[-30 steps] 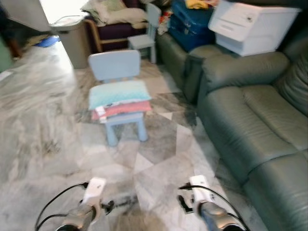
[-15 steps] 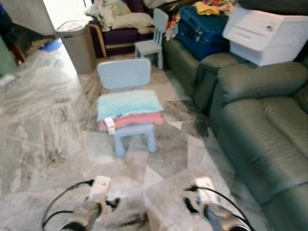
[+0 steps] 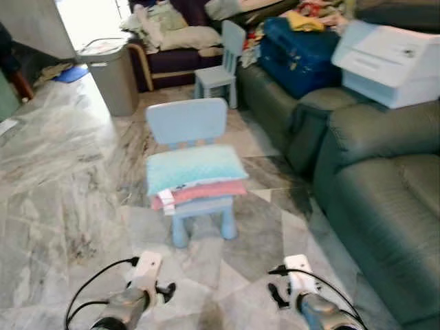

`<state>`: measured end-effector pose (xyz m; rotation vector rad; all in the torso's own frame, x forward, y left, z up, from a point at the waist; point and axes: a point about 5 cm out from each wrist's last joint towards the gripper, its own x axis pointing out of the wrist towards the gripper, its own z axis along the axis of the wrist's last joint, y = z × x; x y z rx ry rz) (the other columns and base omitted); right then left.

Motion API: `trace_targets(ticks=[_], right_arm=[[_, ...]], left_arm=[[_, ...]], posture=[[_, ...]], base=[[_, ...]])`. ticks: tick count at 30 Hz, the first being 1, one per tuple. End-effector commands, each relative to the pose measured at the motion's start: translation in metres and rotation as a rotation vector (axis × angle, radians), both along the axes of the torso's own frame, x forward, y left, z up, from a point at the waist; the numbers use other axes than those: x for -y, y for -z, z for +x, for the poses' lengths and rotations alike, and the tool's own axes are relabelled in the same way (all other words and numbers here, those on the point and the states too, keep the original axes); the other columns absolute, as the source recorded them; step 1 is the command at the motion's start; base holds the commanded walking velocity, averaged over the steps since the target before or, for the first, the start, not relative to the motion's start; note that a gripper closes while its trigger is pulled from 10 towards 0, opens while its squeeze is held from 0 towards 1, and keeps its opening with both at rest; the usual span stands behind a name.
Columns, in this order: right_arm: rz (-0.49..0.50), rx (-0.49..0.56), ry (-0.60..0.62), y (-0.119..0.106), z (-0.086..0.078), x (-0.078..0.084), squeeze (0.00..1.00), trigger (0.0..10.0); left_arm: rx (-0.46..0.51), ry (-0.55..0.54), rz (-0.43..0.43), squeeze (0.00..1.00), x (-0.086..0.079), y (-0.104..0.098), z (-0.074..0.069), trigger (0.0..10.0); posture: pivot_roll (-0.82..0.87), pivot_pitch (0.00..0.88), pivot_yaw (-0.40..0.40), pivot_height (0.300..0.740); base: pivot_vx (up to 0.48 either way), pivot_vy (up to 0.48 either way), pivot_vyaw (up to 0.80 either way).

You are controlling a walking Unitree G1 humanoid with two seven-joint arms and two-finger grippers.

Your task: Move the pillow to the sofa

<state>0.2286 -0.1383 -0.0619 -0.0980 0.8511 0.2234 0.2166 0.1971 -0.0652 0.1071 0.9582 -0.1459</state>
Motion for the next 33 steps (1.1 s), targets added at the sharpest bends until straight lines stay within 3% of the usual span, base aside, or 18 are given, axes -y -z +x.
trace_targets(ticks=[1,7,23,33], right_arm=[[-0.03,-0.005,0.022,0.0004,-0.001,0.0144,0.0,10.0],[-0.029,-0.005,0.023,0.0005,-0.001,0.0144,0.0,10.0],[-0.037,0.0,0.011,-0.0002,0.0,0.0137,0.0,10.0],[-0.029,-0.002,0.018,0.0001,-0.0003,0.0134,0.0,10.0]], left_arm=[[0.027,0.014,-0.017,0.0,0.0097,-0.0035,0.008,10.0],[0.026,0.008,-0.017,0.0,0.0094,-0.0035,0.0079,10.0],[0.027,0.008,-0.006,0.0,0.0081,-0.0037,0.0082,10.0],[0.025,0.005,-0.006,0.0,0.008,-0.0035,0.0079,10.0]], posture=[[-0.07,0.0,0.049,0.74],[-0.07,0.0,0.052,0.74],[-0.07,0.0,0.055,0.74],[-0.07,0.0,0.055,0.74]], base=[[0.398,0.266,0.0],[0.396,0.133,0.0],[0.0,0.0,0.0],[0.0,0.0,0.35]])
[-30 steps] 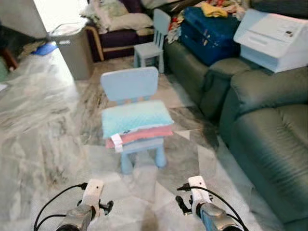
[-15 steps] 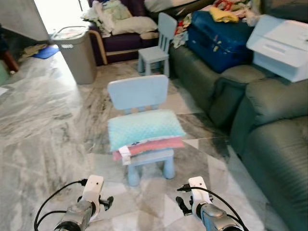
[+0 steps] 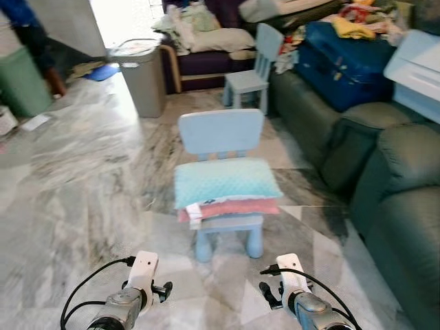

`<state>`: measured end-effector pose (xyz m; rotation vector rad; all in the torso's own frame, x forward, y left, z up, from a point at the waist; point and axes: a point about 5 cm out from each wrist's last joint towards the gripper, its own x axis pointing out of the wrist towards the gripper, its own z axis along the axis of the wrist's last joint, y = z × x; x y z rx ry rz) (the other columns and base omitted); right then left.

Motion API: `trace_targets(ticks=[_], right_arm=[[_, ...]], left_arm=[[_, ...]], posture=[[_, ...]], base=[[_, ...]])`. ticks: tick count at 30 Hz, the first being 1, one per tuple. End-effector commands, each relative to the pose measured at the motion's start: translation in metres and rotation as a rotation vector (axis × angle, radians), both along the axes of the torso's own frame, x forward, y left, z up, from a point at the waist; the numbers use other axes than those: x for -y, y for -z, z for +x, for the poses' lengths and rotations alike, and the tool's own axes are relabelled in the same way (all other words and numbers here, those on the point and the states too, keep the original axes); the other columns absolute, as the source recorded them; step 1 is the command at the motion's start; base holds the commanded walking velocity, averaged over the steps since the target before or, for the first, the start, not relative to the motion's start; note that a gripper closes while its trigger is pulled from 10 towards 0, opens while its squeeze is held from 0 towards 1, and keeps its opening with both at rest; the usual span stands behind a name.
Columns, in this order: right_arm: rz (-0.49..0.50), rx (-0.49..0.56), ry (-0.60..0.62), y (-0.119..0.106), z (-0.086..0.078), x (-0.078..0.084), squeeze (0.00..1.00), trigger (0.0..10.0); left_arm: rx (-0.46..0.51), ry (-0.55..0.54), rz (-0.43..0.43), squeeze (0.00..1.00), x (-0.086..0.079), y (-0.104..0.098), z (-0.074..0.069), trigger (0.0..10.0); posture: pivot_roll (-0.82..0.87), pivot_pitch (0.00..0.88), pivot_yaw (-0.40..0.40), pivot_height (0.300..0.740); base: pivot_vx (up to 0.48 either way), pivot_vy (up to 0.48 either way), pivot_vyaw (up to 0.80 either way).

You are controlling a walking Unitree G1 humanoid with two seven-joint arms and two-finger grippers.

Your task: Move the pillow to the sofa

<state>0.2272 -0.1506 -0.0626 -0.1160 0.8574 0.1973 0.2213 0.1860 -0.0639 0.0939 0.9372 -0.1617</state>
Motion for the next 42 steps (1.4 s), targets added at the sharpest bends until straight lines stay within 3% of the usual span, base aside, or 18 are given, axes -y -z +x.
trace_targets(ticks=[1,8,26,42], right_arm=[[-0.001,0.0,0.004,-0.0006,0.001,0.0012,0.0,10.0],[0.003,-0.002,0.01,-0.0004,0.0007,0.0012,0.0,10.0],[-0.004,-0.001,0.005,-0.0005,0.0009,0.0018,0.0,10.0],[-0.003,-0.002,0.005,-0.0004,0.0006,0.0019,0.0,10.0]], left_arm=[[0.006,-0.004,0.014,0.0,-0.0031,-0.0022,0.0032,10.0],[0.005,-0.003,0.014,0.0,-0.0034,-0.0021,0.0028,10.0],[0.007,-0.003,0.012,0.0,-0.0026,-0.0024,0.0035,10.0],[0.015,-0.029,-0.009,0.0,-0.0027,-0.0027,0.0039,10.0]], posture=[[-0.07,0.0,0.055,0.74],[-0.07,0.0,0.055,0.74],[-0.07,0.0,0.053,0.74],[-0.07,0.0,0.052,0.74]], base=[[0.0,0.0,0.0],[0.0,0.0,0.0],[0.0,-0.305,0.0],[0.0,0.0,0.0]])
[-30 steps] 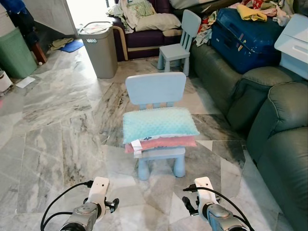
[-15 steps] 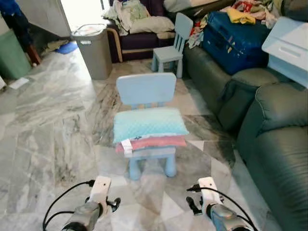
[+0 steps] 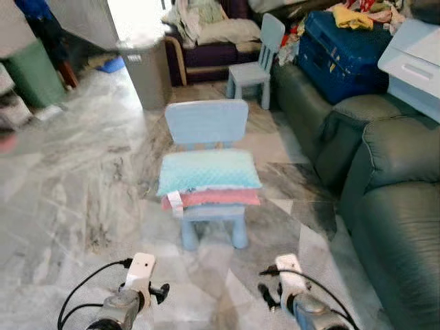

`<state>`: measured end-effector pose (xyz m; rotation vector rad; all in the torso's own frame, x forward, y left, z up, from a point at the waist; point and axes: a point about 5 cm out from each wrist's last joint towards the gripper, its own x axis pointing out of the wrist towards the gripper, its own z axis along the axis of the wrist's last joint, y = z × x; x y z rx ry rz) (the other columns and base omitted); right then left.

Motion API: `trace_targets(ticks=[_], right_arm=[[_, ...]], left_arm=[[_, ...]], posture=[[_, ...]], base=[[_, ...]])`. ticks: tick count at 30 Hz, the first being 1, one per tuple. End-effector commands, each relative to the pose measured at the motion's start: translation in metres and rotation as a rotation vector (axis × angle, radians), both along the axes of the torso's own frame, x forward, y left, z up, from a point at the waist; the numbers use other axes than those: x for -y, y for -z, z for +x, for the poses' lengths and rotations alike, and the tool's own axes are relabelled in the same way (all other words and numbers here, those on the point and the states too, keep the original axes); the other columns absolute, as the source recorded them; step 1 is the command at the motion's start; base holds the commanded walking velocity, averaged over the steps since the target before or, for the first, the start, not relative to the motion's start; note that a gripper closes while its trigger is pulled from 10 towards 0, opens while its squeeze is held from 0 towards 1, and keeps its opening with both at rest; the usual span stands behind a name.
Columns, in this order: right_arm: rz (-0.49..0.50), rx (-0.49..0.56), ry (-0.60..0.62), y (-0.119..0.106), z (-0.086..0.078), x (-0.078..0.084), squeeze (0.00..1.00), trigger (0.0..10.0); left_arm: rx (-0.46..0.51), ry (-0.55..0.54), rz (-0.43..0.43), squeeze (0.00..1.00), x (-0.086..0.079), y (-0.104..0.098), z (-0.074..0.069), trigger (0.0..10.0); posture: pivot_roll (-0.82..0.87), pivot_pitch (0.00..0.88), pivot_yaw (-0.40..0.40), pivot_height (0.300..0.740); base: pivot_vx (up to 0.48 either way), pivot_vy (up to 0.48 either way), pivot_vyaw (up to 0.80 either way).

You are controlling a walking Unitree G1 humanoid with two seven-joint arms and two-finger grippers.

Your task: Move the pillow to the sofa

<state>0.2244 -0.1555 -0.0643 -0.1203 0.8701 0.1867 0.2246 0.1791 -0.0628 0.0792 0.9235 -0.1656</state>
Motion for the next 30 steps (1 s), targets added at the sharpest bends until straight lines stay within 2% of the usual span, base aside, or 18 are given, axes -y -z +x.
trace_targets(ticks=[1,8,14,30], right_arm=[[0.006,0.01,-0.003,-0.002,0.0034,-0.003,0.0,10.0],[0.005,0.01,-0.003,-0.0018,0.0029,-0.0032,0.0,10.0],[0.005,0.01,-0.004,-0.0016,0.0026,-0.003,0.0,10.0],[0.01,0.013,0.0,-0.002,0.0032,-0.0037,0.0,10.0]], left_arm=[[0.003,-0.026,0.006,0.0,-0.0098,-0.0017,0.0006,10.0],[0.022,-0.065,-0.01,0.0,-0.0124,-0.0031,0.0021,10.0],[0.028,-0.069,-0.012,0.0,-0.0131,-0.0035,0.0025,10.0],[0.02,-0.054,0.0,0.0,-0.0129,-0.0029,0.0017,10.0]], posture=[[-0.07,0.0,0.053,0.74],[-0.07,0.0,0.054,0.74],[-0.07,0.0,0.052,0.74],[-0.07,0.0,0.054,0.74]], base=[[0.0,0.0,0.0],[0.0,0.0,0.0],[0.302,0.328,0.0],[0.0,0.0,0.0]])
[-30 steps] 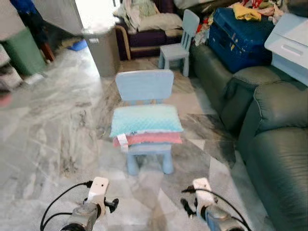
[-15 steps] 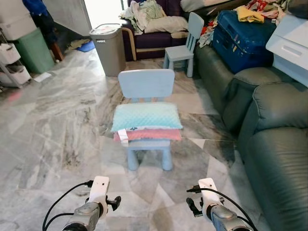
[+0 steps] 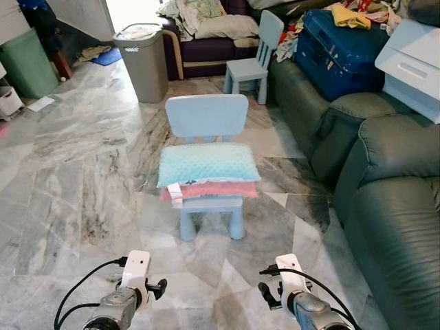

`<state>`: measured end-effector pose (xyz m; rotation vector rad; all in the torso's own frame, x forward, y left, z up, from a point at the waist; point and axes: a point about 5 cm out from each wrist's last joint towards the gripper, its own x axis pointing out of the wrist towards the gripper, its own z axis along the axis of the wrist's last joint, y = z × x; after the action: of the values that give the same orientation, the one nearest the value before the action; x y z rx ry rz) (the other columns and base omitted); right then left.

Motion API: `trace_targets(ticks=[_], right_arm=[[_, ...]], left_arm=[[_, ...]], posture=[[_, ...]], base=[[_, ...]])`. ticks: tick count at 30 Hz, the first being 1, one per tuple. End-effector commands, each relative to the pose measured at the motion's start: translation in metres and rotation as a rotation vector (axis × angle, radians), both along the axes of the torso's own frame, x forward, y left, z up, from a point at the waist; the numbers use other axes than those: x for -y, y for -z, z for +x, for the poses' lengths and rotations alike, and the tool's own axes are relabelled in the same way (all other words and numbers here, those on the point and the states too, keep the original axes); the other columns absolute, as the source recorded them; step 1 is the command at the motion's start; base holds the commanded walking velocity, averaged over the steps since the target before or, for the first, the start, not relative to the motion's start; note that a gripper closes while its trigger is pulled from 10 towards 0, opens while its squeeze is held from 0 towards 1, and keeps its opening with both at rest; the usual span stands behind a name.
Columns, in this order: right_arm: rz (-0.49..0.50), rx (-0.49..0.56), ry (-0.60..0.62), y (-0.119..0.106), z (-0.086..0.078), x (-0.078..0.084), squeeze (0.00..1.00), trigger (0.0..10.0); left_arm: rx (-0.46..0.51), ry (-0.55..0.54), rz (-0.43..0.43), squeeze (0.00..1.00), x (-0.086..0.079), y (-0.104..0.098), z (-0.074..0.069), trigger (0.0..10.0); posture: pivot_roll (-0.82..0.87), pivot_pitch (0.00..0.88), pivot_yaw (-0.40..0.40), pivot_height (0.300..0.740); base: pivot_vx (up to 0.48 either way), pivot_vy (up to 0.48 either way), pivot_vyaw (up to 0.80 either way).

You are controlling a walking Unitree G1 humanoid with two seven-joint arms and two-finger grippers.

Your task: Move the pillow to the sofa

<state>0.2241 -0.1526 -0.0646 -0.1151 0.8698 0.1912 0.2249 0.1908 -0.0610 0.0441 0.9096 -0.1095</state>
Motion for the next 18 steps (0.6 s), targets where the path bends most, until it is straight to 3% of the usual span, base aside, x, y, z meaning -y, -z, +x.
trace_targets(ticks=[1,5,11,18], right_arm=[[0.0,0.019,0.005,-0.003,0.004,-0.001,0.0,10.0],[-0.01,0.035,0.004,-0.004,0.005,0.0,0.0,10.0],[-0.02,0.104,-0.008,-0.011,0.015,0.001,0.0,10.0],[0.039,0.239,0.031,-0.031,0.038,0.001,0.0,10.0]], left_arm=[[0.014,0.015,0.007,0.0,-0.001,-0.002,0.002,10.0],[0.023,-0.007,0.003,0.0,-0.002,-0.003,0.003,10.0],[0.087,-0.031,-0.026,0.0,-0.006,-0.011,0.013,10.0],[0.207,-0.071,-0.107,0.0,-0.012,-0.025,0.027,10.0]], posture=[[-0.07,0.0,0.054,0.74],[-0.07,0.0,0.056,0.74],[-0.07,0.0,0.062,0.74],[-0.06,0.0,0.059,0.74]], base=[[0.0,0.0,0.0],[0.305,0.0,0.0],[0.388,0.267,0.0],[0.401,0.263,0.0]])
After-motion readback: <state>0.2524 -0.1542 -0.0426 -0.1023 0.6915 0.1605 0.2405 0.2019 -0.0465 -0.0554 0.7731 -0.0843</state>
